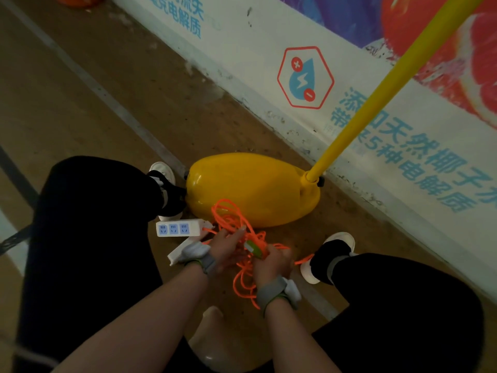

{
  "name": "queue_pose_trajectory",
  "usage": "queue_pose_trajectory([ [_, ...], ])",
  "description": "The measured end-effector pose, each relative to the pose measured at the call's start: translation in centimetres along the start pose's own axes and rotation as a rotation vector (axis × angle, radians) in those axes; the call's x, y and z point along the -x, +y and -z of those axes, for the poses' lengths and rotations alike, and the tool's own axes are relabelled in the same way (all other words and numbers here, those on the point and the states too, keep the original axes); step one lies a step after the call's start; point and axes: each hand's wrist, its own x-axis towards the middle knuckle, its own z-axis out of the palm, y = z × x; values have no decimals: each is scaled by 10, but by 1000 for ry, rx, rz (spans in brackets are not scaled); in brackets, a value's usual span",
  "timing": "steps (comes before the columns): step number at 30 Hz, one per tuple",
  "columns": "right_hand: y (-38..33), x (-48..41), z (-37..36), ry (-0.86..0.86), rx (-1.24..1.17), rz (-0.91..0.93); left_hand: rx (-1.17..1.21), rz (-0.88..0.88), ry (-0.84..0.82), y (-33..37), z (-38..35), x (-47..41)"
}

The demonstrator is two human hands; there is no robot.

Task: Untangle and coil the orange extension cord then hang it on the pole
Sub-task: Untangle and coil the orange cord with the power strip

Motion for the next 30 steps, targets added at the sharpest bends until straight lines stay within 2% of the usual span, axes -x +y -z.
queue_pose_trajectory([
  [2,0,1,0,18,58,57,49,34,12,2,2,0],
  [5,-2,3,0,11,38,24,133,6,28,2,-2,0],
  [8,0,2,6,-25,-222,-161,45,-43,-25,0,-7,1],
  [10,4,-4,6,-109,-370,-284,-70,-69,-51,-3,-6,-2],
  [14,19,-23,-2,-325,-395,-295,-122,-73,-79,1,-3,0],
  [16,19,-26,-1,-376,-392,-322,-142,-103,-107,5,-1,-1],
  [18,18,-27,4,-421,-463,-404,-139,-157,-157,9,0,1],
  [20,18,-28,8,-499,-633,-535,-164,-223,-216,13,0,4],
  [24,18,-23,11,-514,-853,-741,-300,-342,-367,21,-3,12],
  [26,15,-24,10,-475,-778,-700,-298,-353,-392,22,-3,13],
  [28,18,-28,0,-278,-550,-475,-230,-316,-380,23,-3,12],
  [30,21,-29,-2,-43,-245,-146,-195,-255,-345,24,-1,10],
])
